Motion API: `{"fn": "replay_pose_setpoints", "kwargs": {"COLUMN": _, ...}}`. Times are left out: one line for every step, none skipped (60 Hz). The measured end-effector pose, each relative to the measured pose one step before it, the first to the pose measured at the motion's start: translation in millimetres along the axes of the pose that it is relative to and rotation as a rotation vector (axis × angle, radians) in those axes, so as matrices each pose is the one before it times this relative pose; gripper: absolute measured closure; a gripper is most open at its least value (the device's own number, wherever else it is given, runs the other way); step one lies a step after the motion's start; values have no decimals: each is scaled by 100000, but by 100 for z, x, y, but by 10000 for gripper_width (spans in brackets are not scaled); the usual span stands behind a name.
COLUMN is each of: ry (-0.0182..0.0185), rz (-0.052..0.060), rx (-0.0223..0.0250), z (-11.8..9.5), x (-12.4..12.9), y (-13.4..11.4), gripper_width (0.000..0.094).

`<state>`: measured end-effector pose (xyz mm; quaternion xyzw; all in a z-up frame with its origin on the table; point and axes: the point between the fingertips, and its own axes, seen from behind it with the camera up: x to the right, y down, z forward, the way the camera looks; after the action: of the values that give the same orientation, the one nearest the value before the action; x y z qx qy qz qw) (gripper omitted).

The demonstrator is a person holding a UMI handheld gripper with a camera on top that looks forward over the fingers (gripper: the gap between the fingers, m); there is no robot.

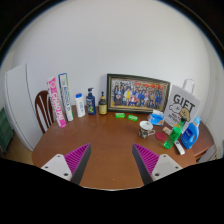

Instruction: Pour water

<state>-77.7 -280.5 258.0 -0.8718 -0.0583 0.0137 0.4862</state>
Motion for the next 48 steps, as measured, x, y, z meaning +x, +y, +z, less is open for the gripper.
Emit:
{"fn": "replay_pose_setpoints", "kwargs": {"ry": 624, "rz": 430, "rx": -152, "z": 45, "x": 238, "y": 25, "gripper_width": 80}}
{"fn": "replay_pose_setpoints", "kwargs": {"ry": 436, "rz": 536, "rx": -169, "z": 57, "x": 285, "y": 25, "gripper_width": 82}}
{"fn": "replay_pose_setpoints", "kwargs": {"ry": 329, "rz": 584, "rx": -168, "z": 84, "x": 366, "y": 12, "gripper_width": 81}}
{"fn": "replay_pose_setpoints", "kwargs": {"ry": 257, "rz": 663, "rx": -197, "z": 96, "x": 488, "y": -13, "gripper_width": 81}}
{"fn": "replay_pose_setpoints", "kwargs": {"ry": 262, "rz": 682, "rx": -242, "z": 153, "x": 591, "y": 59, "gripper_width": 81}}
{"fn": "replay_pose_setpoints", "kwargs": {"ry": 385, "rz": 715, "rx": -171, "z": 154, "x": 587, "y": 61, "gripper_width": 79}}
{"fn": "replay_pose_setpoints", "kwargs": {"ry": 393, "rz": 586, "rx": -79, "z": 142, "x": 642, "y": 59, "gripper_width": 80}}
{"fn": "replay_pose_setpoints", "kwargs": {"ry": 731, "rz": 279, "rx": 228, "z": 105, "x": 162, "y": 256, "gripper_width": 81}}
{"fn": "replay_pose_setpoints", "kwargs": {"ry": 119, "rz": 497, "rx": 60, "z": 282, "x": 1196, "y": 37, "gripper_width": 80}}
{"fn": "replay_pose_setpoints", "kwargs": {"ry": 523, "rz": 344, "rx": -65, "z": 159, "x": 830, "y": 81, "gripper_width": 79}}
{"fn": "replay_pose_setpoints", "kwargs": {"ry": 596, "rz": 307, "rx": -67, "z": 244, "x": 838, "y": 83, "gripper_width": 80}}
{"fn": "replay_pose_setpoints", "kwargs": {"ry": 668, "rz": 262, "rx": -84, "z": 213, "x": 808, "y": 90, "gripper_width": 79}}
{"fn": "replay_pose_setpoints", "kwargs": {"ry": 600, "rz": 190, "rx": 36, "z": 187, "x": 796, "y": 129, "gripper_width": 76}}
{"fn": "replay_pose_setpoints", "kwargs": {"ry": 559, "rz": 221, "rx": 110, "z": 249, "x": 786, "y": 89, "gripper_width": 79}}
{"fn": "replay_pose_setpoints", "kwargs": {"ry": 494, "rz": 173, "rx": 180, "z": 250, "x": 765, "y": 69, "gripper_width": 79}}
{"fn": "replay_pose_setpoints", "kwargs": {"ry": 514, "rz": 136, "rx": 309, "z": 263, "x": 820, "y": 76, "gripper_width": 79}}
{"fn": "replay_pose_setpoints", "kwargs": {"ry": 618, "rz": 60, "rx": 407, "z": 293, "x": 854, "y": 71, "gripper_width": 79}}
{"fn": "replay_pose_setpoints", "kwargs": {"ry": 687, "rz": -12, "rx": 438, "z": 307, "x": 880, "y": 100, "gripper_width": 78}}
{"fn": "replay_pose_setpoints", "kwargs": {"ry": 722, "rz": -91, "rx": 335, "z": 336, "x": 936, "y": 138, "gripper_width": 78}}
{"fn": "replay_pose_setpoints", "kwargs": {"ry": 747, "rz": -128, "rx": 204, "z": 369, "x": 930, "y": 173, "gripper_width": 78}}
{"fn": "replay_pose_setpoints", "kwargs": {"ry": 704, "rz": -98, "rx": 263, "z": 422, "x": 920, "y": 190, "gripper_width": 78}}
{"fn": "replay_pose_setpoints", "kwargs": {"ry": 671, "rz": -96, "rx": 300, "z": 451, "x": 902, "y": 171, "gripper_width": 78}}
{"fn": "replay_pose_setpoints", "kwargs": {"ry": 660, "rz": -124, "rx": 400, "z": 470, "x": 947, "y": 164, "gripper_width": 78}}
{"fn": "replay_pose_setpoints", "kwargs": {"ry": 681, "rz": -111, "rx": 413, "z": 486, "x": 959, "y": 150, "gripper_width": 78}}
{"fn": "replay_pose_setpoints", "kwargs": {"ry": 758, "rz": -19, "rx": 406, "z": 529, "x": 985, "y": 171, "gripper_width": 79}}
{"fn": "replay_pose_setpoints", "kwargs": {"ry": 771, "rz": 105, "rx": 321, "z": 550, "x": 961, "y": 188, "gripper_width": 80}}
{"fn": "replay_pose_setpoints", "kwargs": {"ry": 662, "rz": 149, "rx": 270, "z": 562, "x": 925, "y": 162, "gripper_width": 80}}
{"fn": "replay_pose_setpoints", "kwargs": {"ry": 620, "rz": 195, "rx": 343, "z": 622, "x": 934, "y": 157, "gripper_width": 80}}
{"fn": "replay_pose_setpoints", "kwargs": {"ry": 558, "rz": 291, "rx": 355, "z": 633, "x": 933, "y": 143, "gripper_width": 79}}
{"fn": "replay_pose_setpoints", "kwargs": {"ry": 551, "rz": 294, "rx": 339, "z": 656, "x": 963, "y": 132, "gripper_width": 80}}
{"fn": "replay_pose_setpoints", "kwargs": {"ry": 567, "rz": 352, "rx": 282, "z": 656, "x": 923, "y": 124, "gripper_width": 80}}
{"fn": "replay_pose_setpoints", "kwargs": {"ry": 518, "rz": 324, "rx": 354, "z": 681, "x": 930, "y": 91, "gripper_width": 79}}
{"fn": "replay_pose_setpoints", "kwargs": {"ry": 567, "rz": 277, "rx": 436, "z": 677, "x": 923, "y": 60, "gripper_width": 82}}
{"fn": "replay_pose_setpoints", "kwargs": {"ry": 516, "rz": 250, "rx": 512, "z": 697, "x": 874, "y": 31, "gripper_width": 80}}
{"fn": "replay_pose_setpoints", "kwargs": {"ry": 351, "rz": 249, "rx": 445, "z": 700, "x": 777, "y": 60, "gripper_width": 78}}
{"fn": "replay_pose_setpoints", "kwargs": {"ry": 180, "rz": 270, "rx": 371, "z": 710, "x": 739, "y": 48, "gripper_width": 75}}
{"fn": "replay_pose_setpoints", "kwargs": {"ry": 251, "rz": 251, "rx": 425, "z": 721, "x": 786, "y": 22, "gripper_width": 78}}
{"fn": "replay_pose_setpoints", "kwargs": {"ry": 212, "rz": 100, "rx": 641, "z": 716, "x": 732, "y": -11, "gripper_width": 75}}
{"fn": "replay_pose_setpoints", "kwargs": {"ry": 155, "rz": -12, "rx": 744, "z": 734, "x": 682, "y": -18, "gripper_width": 74}}
{"fn": "replay_pose_setpoints", "kwargs": {"ry": 63, "rz": -91, "rx": 686, "z": 799, "x": 649, "y": 5, "gripper_width": 78}}
{"fn": "replay_pose_setpoints", "kwargs": {"ry": 68, "rz": -179, "rx": 469, "z": 786, "x": 635, "y": 50, "gripper_width": 79}}
{"fn": "replay_pose_setpoints", "kwargs": {"ry": 68, "rz": -246, "rx": 301, "z": 802, "x": 628, "y": 95, "gripper_width": 78}}
{"fn": "replay_pose_setpoints", "kwargs": {"ry": 203, "rz": -211, "rx": 205, "z": 804, "x": 599, "y": 98, "gripper_width": 81}}
{"fn": "replay_pose_setpoints", "kwargs": {"ry": 204, "rz": -158, "rx": 113, "z": 803, "x": 564, "y": 122, "gripper_width": 79}}
{"fn": "replay_pose_setpoints", "kwargs": {"ry": -46, "rz": -81, "rx": 104, "z": 794, "x": 454, "y": 99, "gripper_width": 80}}
{"fn": "replay_pose_setpoints", "kwargs": {"ry": -361, "rz": 27, "rx": 249, "z": 733, "x": 327, "y": 65, "gripper_width": 80}}
{"fn": "replay_pose_setpoints", "kwargs": {"ry": -573, "rz": 64, "rx": 306, "z": 735, "x": 260, "y": 28, "gripper_width": 81}}
{"fn": "replay_pose_setpoints", "kwargs": {"ry": -657, "rz": 63, "rx": 253, "z": 735, "x": 215, "y": 48, "gripper_width": 83}}
